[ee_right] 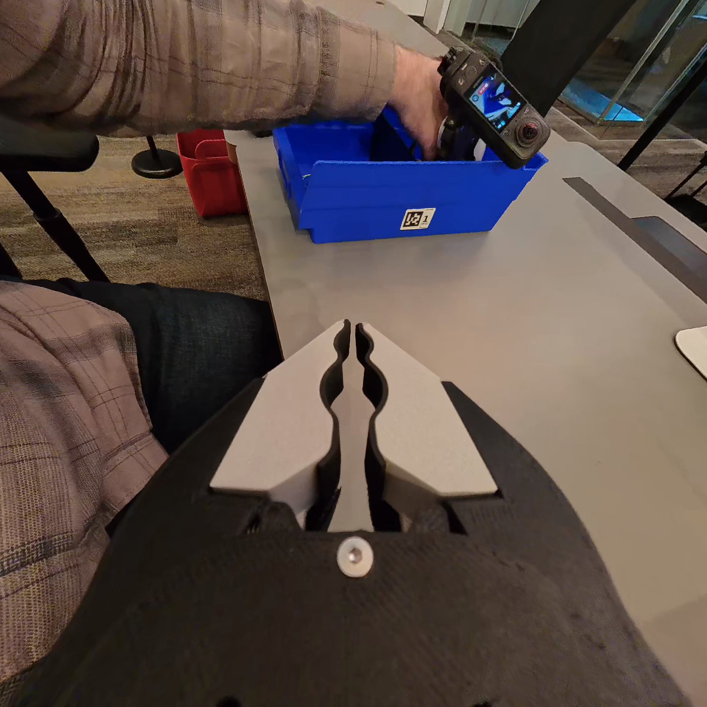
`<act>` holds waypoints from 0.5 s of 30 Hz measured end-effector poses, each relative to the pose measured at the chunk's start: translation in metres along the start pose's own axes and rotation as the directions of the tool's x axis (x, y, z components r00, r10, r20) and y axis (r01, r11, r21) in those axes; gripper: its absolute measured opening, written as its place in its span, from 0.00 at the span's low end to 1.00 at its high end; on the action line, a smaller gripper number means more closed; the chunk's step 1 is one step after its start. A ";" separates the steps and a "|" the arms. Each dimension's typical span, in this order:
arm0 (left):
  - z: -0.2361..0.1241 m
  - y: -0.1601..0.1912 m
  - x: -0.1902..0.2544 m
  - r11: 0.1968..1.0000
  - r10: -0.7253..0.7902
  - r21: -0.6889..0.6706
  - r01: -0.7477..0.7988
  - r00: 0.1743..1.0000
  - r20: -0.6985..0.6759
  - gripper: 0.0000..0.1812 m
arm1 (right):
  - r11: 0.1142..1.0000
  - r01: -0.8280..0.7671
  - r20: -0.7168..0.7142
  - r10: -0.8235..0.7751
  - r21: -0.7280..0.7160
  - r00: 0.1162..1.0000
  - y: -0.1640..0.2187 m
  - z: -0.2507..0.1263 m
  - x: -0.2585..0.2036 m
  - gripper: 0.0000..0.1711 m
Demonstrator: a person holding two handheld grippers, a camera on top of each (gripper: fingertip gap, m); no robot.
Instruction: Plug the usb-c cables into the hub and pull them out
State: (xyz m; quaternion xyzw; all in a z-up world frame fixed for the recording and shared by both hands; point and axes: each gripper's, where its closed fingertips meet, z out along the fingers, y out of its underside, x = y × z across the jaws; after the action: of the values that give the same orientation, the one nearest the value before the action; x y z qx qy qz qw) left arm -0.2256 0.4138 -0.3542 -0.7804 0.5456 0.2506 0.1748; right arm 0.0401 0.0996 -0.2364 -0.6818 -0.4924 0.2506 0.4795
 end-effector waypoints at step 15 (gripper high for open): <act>-0.051 0.008 -0.035 0.987 -0.117 0.134 0.093 0.976 0.181 0.13 | 1.000 -0.005 0.008 0.005 0.003 1.000 0.000 0.001 -0.001 0.00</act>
State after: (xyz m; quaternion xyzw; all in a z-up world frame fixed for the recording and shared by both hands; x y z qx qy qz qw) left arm -0.2327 0.4101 -0.2921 -0.7685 0.4990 0.2793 0.2869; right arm 0.0389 0.0991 -0.2374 -0.6814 -0.4921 0.2552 0.4780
